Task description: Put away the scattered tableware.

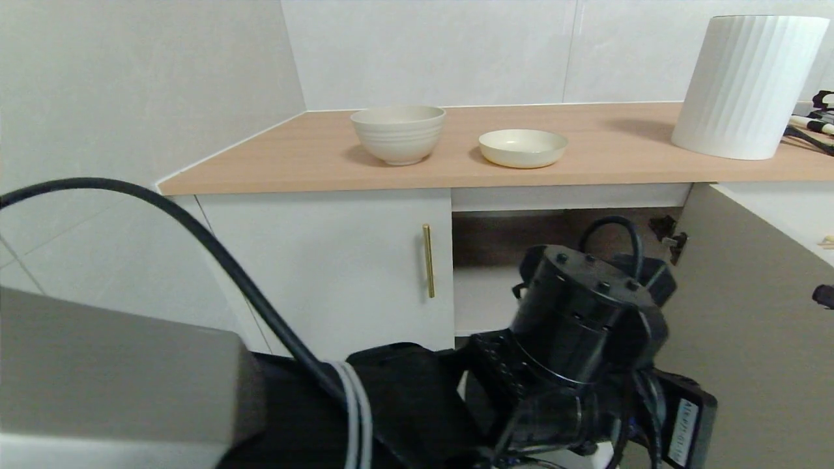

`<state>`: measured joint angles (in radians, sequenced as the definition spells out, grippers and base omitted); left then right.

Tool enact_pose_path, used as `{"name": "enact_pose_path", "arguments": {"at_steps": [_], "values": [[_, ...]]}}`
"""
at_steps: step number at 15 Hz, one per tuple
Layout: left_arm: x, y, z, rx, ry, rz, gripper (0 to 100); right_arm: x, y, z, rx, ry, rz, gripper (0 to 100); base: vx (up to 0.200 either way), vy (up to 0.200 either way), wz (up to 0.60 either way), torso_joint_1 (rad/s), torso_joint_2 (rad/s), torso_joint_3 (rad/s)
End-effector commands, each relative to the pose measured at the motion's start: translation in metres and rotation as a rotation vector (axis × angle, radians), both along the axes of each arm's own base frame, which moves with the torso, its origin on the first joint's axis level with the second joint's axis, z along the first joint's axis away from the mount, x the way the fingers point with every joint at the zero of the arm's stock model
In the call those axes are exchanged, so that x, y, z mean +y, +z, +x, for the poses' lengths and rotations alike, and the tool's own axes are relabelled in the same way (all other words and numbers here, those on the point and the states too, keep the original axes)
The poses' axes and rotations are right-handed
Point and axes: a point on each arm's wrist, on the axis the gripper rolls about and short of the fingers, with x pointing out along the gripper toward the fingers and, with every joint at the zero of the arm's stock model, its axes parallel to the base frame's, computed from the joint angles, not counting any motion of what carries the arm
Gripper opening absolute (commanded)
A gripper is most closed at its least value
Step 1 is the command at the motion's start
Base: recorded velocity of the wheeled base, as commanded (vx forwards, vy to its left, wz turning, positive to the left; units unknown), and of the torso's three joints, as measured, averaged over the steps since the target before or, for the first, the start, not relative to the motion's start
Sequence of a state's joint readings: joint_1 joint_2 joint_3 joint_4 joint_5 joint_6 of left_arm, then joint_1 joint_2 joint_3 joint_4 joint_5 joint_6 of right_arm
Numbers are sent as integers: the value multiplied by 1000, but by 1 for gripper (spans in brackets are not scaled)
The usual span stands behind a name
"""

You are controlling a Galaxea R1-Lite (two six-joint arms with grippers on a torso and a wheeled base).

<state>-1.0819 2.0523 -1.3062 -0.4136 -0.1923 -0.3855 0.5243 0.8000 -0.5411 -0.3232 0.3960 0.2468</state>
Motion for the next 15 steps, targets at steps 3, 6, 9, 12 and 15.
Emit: {"name": "enact_pose_path", "arguments": {"at_steps": [3,6,9,12,15], "values": [[124,26,26,2,252,8,0,29,-5,53,146,-7,-85,100,0,0,0,0,0,0],[179,28,25,-3,376,7,100,53,-11,103,192,-33,-117,100,0,0,0,0,0,0],[223,17,22,-29,474,58,100,60,-20,121,190,-160,-139,100,0,0,0,0,0,0],[233,15,27,-51,504,67,100,61,-13,123,160,-163,-114,100,0,0,0,0,0,0],[245,37,14,-131,531,16,100,60,-5,121,108,-181,-78,100,0,0,0,0,0,0]]}}
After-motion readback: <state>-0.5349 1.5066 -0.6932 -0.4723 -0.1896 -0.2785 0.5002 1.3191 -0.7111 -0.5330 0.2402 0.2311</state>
